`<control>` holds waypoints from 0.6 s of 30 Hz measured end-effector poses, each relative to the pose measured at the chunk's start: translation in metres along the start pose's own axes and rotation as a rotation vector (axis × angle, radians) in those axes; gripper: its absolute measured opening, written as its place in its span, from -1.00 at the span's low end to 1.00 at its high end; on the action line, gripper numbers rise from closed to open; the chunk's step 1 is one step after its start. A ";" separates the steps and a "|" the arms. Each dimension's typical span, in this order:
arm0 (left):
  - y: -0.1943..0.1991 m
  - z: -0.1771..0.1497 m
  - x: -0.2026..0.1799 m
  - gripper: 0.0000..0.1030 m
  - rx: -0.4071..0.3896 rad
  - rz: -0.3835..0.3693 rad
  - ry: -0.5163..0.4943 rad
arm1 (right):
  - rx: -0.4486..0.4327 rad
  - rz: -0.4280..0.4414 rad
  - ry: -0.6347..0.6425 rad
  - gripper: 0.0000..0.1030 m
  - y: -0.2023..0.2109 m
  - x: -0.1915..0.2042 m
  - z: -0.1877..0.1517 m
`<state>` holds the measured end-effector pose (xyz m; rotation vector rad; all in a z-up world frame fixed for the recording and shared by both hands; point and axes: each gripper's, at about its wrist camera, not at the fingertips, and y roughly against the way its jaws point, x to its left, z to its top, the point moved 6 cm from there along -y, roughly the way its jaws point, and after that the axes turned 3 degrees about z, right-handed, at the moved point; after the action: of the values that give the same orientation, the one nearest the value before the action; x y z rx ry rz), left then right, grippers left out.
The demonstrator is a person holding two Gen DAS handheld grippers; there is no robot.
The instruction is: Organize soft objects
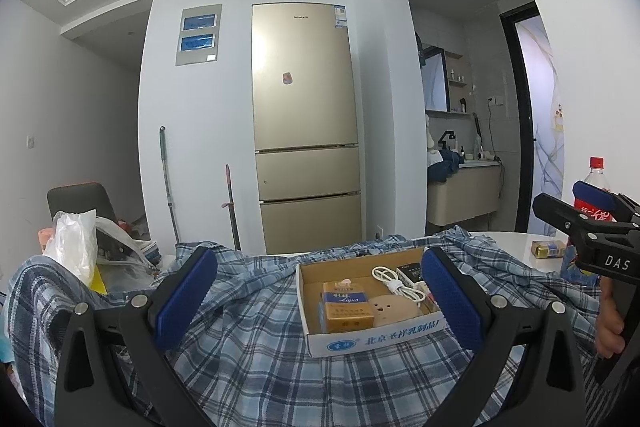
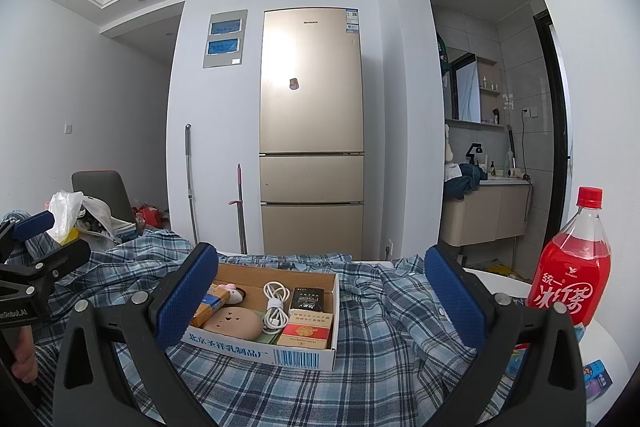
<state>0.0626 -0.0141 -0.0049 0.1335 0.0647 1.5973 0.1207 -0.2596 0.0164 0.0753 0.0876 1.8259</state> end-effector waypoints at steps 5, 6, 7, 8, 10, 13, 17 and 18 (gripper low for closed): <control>0.000 0.000 0.000 1.00 -0.002 0.000 -0.001 | -0.001 0.000 -0.001 1.00 0.000 0.000 0.000; 0.000 0.000 0.000 1.00 -0.002 0.000 -0.001 | 0.000 0.000 -0.001 1.00 0.000 0.000 0.000; 0.000 0.000 0.000 1.00 -0.002 0.000 -0.001 | -0.001 0.000 0.000 1.00 0.000 0.000 0.000; 0.000 0.000 0.000 1.00 -0.003 0.000 -0.002 | -0.001 0.000 0.000 1.00 0.000 0.000 0.000; 0.000 0.000 0.000 1.00 -0.003 0.000 -0.002 | -0.001 0.000 -0.001 1.00 0.000 0.000 0.000; -0.001 -0.001 0.000 1.00 0.002 0.001 -0.004 | -0.001 0.001 0.000 1.00 0.000 0.000 0.000; 0.000 0.000 0.000 1.00 0.000 0.003 -0.003 | -0.001 0.000 0.000 1.00 0.000 0.000 0.000; 0.000 0.000 0.000 1.00 0.001 0.003 -0.004 | -0.001 0.000 0.000 1.00 0.000 0.000 0.000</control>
<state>0.0625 -0.0142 -0.0052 0.1377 0.0628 1.5996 0.1207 -0.2598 0.0167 0.0752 0.0867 1.8261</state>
